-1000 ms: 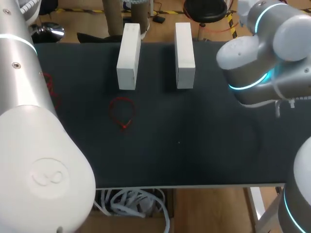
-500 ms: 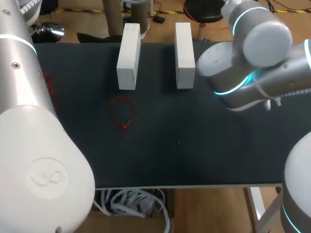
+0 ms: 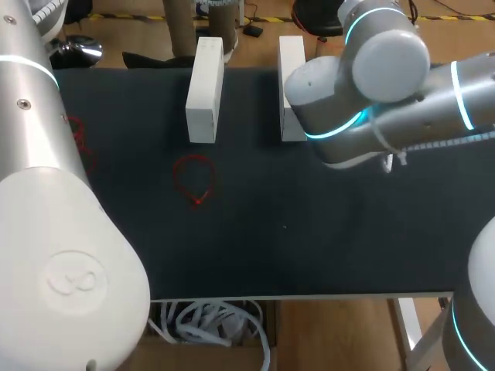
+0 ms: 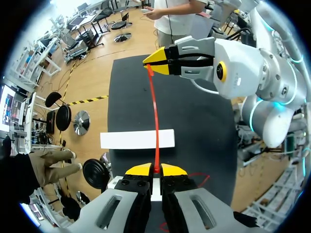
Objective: Grab the tape and strap the tape.
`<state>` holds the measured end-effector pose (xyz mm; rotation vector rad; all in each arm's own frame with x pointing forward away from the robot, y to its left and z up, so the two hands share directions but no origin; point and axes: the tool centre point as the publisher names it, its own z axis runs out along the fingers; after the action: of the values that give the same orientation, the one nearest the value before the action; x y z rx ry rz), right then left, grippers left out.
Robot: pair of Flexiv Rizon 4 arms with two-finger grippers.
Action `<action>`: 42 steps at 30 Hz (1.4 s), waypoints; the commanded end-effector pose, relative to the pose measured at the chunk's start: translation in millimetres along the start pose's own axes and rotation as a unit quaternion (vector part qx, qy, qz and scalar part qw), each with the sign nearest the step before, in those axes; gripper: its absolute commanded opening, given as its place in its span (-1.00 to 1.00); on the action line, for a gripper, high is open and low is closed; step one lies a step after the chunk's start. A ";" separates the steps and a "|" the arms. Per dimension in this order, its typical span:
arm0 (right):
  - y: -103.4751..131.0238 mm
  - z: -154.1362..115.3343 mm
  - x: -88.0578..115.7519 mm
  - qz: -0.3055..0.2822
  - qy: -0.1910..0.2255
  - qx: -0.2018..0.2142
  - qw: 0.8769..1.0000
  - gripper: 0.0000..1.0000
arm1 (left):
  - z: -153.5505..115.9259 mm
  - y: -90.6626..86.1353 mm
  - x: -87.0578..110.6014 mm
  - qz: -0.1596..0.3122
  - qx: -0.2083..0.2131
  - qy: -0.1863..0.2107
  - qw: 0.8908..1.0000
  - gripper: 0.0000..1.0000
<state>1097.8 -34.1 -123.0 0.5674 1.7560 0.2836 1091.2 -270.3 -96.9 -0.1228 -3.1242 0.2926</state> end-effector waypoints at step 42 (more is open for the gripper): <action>57.9 -3.5 25.7 -0.125 -0.021 0.023 0.992 -1.00 | -1.8 -1.4 -0.8 -0.001 -0.003 0.002 1.000 -1.00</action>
<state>1104.8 26.3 -116.6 0.3750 1.7711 0.0609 1091.1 -270.2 -96.8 -0.1229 -3.1244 0.2932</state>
